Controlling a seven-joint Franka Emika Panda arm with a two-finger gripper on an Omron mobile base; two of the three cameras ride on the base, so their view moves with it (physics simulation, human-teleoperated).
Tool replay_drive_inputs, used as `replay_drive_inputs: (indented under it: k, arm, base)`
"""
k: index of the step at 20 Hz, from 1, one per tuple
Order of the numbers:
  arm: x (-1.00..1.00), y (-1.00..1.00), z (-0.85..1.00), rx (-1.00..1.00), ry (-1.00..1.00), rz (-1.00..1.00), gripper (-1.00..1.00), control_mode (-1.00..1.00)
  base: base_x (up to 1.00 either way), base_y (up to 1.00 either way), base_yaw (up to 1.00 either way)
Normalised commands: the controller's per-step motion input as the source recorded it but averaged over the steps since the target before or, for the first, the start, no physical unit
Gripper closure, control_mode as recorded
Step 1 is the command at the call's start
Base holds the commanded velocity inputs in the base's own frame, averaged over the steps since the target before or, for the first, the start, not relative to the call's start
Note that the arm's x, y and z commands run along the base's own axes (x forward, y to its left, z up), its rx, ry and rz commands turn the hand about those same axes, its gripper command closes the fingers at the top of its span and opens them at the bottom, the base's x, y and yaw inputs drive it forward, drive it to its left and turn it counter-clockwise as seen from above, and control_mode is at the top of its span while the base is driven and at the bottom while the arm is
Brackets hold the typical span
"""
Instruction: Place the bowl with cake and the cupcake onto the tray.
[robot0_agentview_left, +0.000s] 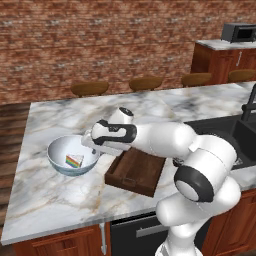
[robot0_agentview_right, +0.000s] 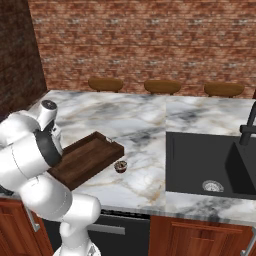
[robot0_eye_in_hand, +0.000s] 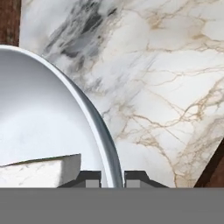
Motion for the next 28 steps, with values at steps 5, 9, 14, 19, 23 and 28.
replay_drive_inputs:
  k: [5,9,14,19,23,28]
  arm:
    - [0.00,-0.48,0.76,0.19,0.01,-0.17,1.00,-1.00]
    - [-0.04,-0.36,0.47,0.02,0.00,-0.05,1.00,-1.00]
    - [-0.01,-0.20,0.48,-0.06,0.00,0.00,1.00,-1.00]
    - [-0.04,-0.52,0.47,-0.14,0.00,0.00,1.00,-1.00]
    - [0.00,-1.00,0.14,-0.13,0.06,0.00,1.00,-1.00]
    - [0.00,-1.00,0.09,-0.10,0.14,0.00,1.00,-1.00]
  base:
    - [0.00,0.00,0.00]
    - [0.00,0.00,0.00]
    - [0.00,0.00,0.00]
    - [0.00,0.00,0.00]
    - [0.00,0.00,0.00]
    - [0.00,0.00,0.00]
